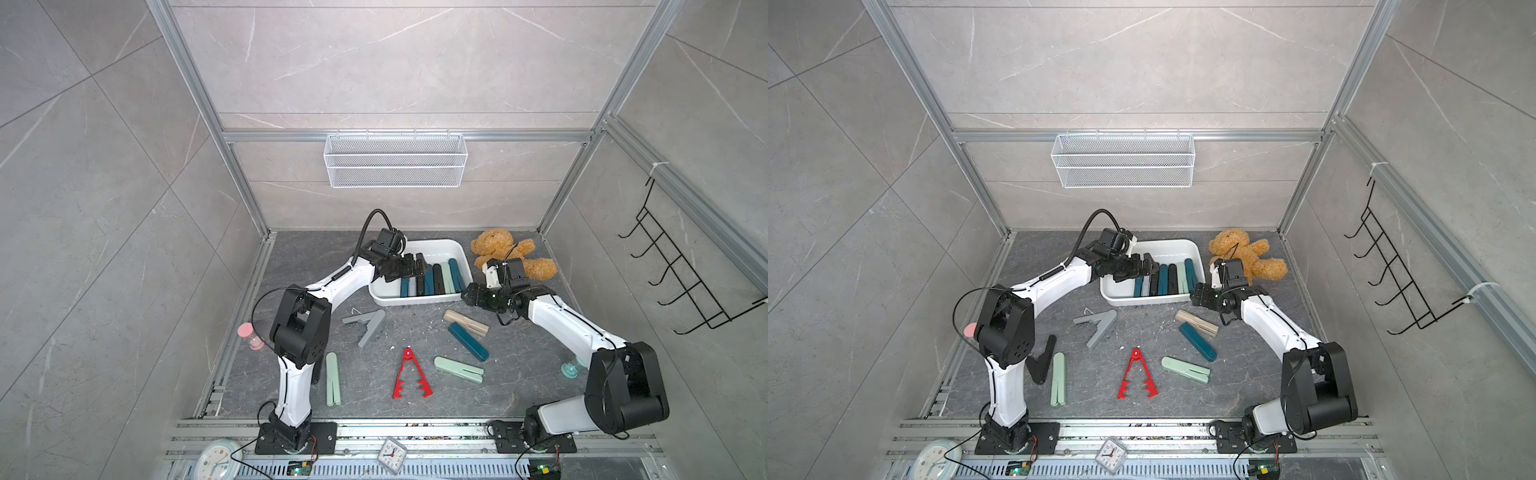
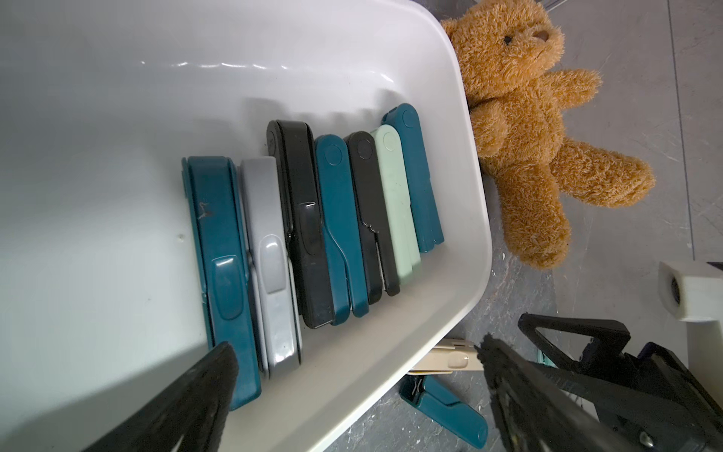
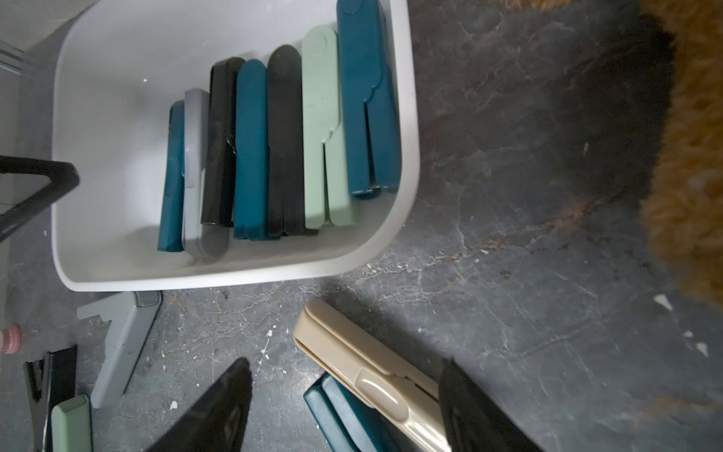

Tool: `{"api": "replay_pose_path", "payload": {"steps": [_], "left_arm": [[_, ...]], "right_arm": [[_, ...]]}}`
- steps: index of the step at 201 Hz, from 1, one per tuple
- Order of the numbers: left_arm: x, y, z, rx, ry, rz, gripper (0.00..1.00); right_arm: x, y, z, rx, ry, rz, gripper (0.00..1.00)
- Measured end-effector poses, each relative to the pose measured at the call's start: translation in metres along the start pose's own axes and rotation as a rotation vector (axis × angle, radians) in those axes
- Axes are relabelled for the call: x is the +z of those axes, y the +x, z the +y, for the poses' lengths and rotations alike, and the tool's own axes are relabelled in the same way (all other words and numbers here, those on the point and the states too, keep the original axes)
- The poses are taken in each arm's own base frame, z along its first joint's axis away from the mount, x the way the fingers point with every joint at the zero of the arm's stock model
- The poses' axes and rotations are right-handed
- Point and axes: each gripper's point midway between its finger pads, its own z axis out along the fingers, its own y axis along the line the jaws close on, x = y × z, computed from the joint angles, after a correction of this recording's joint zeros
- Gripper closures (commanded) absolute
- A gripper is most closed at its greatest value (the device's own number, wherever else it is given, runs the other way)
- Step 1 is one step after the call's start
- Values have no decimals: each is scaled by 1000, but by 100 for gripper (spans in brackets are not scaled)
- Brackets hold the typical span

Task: Put the pruning pliers into the storage box
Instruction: Place the pruning pliers in the storage box, then pick up the pruning pliers from the center of the board.

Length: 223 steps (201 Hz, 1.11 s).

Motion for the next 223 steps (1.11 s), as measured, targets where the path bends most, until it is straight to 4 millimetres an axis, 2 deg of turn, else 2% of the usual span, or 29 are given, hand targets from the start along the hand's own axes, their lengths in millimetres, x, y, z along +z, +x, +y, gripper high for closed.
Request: {"api": "replay_pose_path", "payload": {"steps": [53, 83, 112, 131, 169, 223], "left_arm": [[-5, 1, 6, 18, -22, -23, 0], [-7, -1, 6, 23, -24, -35, 0], [-12, 0, 10, 24, -36, -47, 0], [-18, -2, 11, 26, -37, -65, 0], [-31, -9, 12, 27, -39, -108, 0], [-34, -11, 20, 17, -54, -118, 0]], "right_arm": [[0, 26, -11, -110, 129, 111, 33], [5, 34, -13, -237, 206, 173, 35], [14, 46, -14, -379, 263, 245, 42], [22, 51, -18, -450, 283, 283, 48], [34, 61, -26, -536, 291, 352, 49], [45, 67, -28, -618, 264, 396, 51]]}}
